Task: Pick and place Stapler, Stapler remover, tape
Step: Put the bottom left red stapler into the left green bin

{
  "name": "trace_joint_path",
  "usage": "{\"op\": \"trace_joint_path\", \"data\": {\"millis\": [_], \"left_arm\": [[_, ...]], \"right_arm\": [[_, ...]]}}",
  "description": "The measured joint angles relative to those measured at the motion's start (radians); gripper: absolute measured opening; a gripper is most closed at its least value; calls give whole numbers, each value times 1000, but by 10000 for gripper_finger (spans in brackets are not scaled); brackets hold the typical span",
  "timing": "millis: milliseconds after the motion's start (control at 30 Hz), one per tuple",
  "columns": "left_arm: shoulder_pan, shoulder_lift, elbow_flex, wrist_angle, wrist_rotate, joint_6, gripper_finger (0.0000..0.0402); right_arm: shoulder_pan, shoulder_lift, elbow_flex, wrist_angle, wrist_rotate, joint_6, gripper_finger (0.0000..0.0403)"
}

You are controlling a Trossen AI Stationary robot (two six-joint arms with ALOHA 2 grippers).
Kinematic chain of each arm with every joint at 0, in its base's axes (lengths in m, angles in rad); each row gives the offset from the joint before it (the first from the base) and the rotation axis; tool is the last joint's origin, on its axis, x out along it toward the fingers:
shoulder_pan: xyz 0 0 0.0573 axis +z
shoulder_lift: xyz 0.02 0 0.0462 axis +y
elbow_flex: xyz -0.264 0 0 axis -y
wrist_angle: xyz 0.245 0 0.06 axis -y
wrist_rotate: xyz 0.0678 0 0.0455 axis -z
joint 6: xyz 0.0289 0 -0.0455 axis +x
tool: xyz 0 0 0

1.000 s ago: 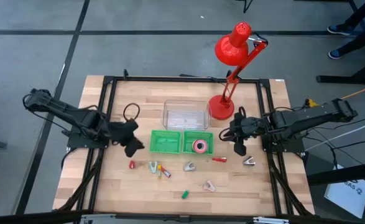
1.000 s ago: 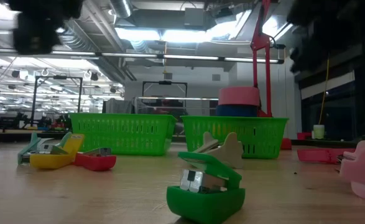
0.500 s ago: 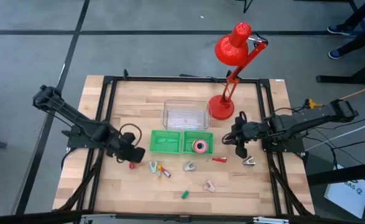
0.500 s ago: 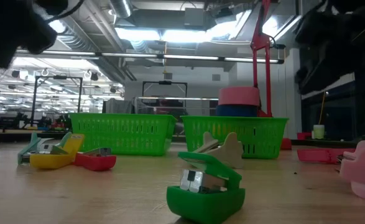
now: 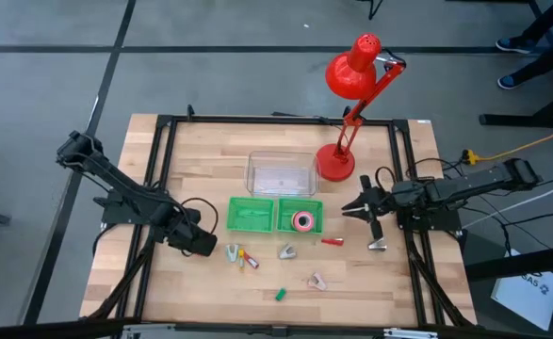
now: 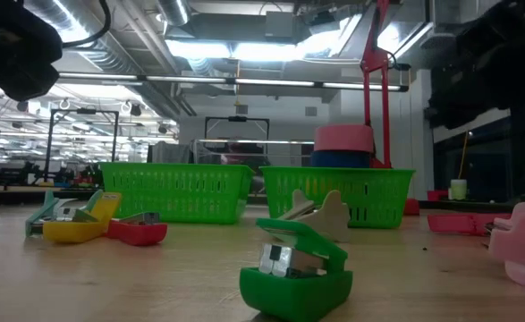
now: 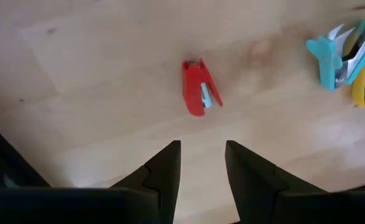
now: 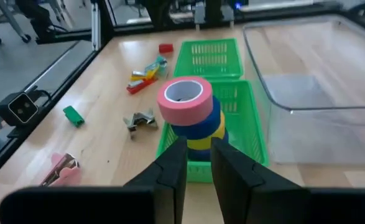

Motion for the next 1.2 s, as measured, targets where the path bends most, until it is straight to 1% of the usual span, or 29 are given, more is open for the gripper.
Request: {"op": "trace_joint_path", "data": {"millis": [133,200,300,367,567,700,767,833,933,1000,1100,1200], "left_arm": [[-11,0,0,-3,-49,-2,123],[-11,0,0,-5,-49,-2,123],[-11,0,0,-6,-46,-17,123],[-11,0,0,-6,-44,-35,123],[-11,-1,0,-3,-44,-90,123],[-11,-1,0,-3,-65,-117,123],[-11,-1,0,5,-90,-130,125],[-11,-1,0,12,-121,-138,133],[-11,12,0,20,-148,-140,154],[-11,27,0,12,-145,-140,172],[-11,58,0,-8,-112,-142,201],[-10,96,0,22,-103,-150,225]], "right_arm": [[-1,-88,-52,25,40,-47,72],[-1,-129,-83,47,58,-65,72],[-1,-181,-125,87,57,-93,72],[-1,-211,-156,107,41,-114,72],[-1,-260,-155,90,19,-212,72],[-2,-280,-155,8,-54,-214,72],[-2,-285,-155,-5,-84,-208,72],[-2,-288,-155,-5,-97,-208,72],[-2,-288,-155,-5,-97,-206,72],[-2,-288,-155,-5,-97,-201,72],[-2,-288,-155,-5,-97,-201,72],[-2,-288,-155,-5,-97,-201,72]]}}
